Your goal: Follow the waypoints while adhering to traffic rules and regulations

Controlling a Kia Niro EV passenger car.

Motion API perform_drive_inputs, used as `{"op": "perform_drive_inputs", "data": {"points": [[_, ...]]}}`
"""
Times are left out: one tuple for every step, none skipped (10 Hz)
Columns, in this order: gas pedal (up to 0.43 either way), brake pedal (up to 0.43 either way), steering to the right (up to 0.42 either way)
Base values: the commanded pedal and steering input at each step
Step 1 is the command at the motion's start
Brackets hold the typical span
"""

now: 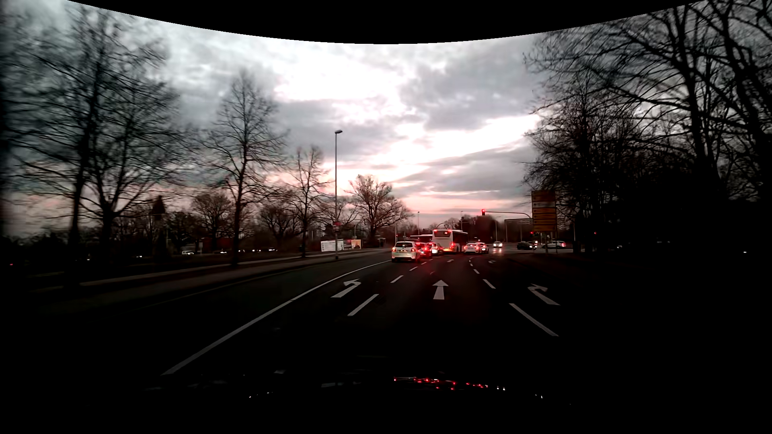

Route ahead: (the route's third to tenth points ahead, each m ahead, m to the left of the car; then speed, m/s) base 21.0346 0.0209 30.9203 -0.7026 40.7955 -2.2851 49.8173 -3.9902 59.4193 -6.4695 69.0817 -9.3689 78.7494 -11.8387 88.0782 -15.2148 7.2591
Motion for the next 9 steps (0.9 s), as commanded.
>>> {"op": "perform_drive_inputs", "data": {"points": [[0.000,0.000,0.041],[0.000,0.000,0.041],[0.000,0.000,0.039],[0.000,0.000,0.038],[0.000,0.006,0.038],[0.000,0.012,0.038],[0.000,0.030,0.037],[0.000,0.037,0.035],[0.000,0.043,0.032]]}}
